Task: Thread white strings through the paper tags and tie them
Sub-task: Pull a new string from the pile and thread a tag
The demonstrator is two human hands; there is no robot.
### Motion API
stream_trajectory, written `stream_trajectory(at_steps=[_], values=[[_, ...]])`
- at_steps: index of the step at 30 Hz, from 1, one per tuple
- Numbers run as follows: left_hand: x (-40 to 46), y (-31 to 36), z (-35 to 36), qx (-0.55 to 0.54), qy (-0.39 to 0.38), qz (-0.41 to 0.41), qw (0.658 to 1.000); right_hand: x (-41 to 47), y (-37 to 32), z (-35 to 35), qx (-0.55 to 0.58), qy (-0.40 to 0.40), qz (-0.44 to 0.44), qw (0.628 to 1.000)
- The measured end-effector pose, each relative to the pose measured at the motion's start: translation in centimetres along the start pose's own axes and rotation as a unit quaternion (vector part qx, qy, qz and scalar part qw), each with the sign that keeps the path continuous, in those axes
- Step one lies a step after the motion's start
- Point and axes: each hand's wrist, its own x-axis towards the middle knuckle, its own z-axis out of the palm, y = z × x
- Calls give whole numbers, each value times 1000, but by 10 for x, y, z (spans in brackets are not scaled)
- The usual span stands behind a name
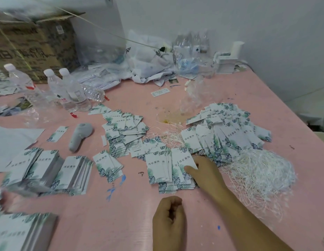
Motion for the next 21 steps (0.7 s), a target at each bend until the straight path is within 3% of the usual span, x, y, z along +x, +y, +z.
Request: stream_trajectory(at_steps=[3,5,8,13,16,18,21], values=[[-1,6,-2,-19,-4,-15,1000,-6,6,1,-36,27,5,999],[-1,12,-4,-43,-13,-28,999,-13,8,-2,120,43,24,992],[0,22,-8,-100,-41,-46,993,-37,8,2,367,36,74,927],[7,29,-8,-274,-79,-115,951,-82,12,26,452,0,86,888],[6,34,-7,-317,-125,-154,927,-102,6,33,391,-54,67,916],[8,30,-8,-345,-119,-200,909,-110,6,36,263,-76,44,961],[12,24,-13,-419,-73,-239,873,-107,8,30,92,38,17,995]])
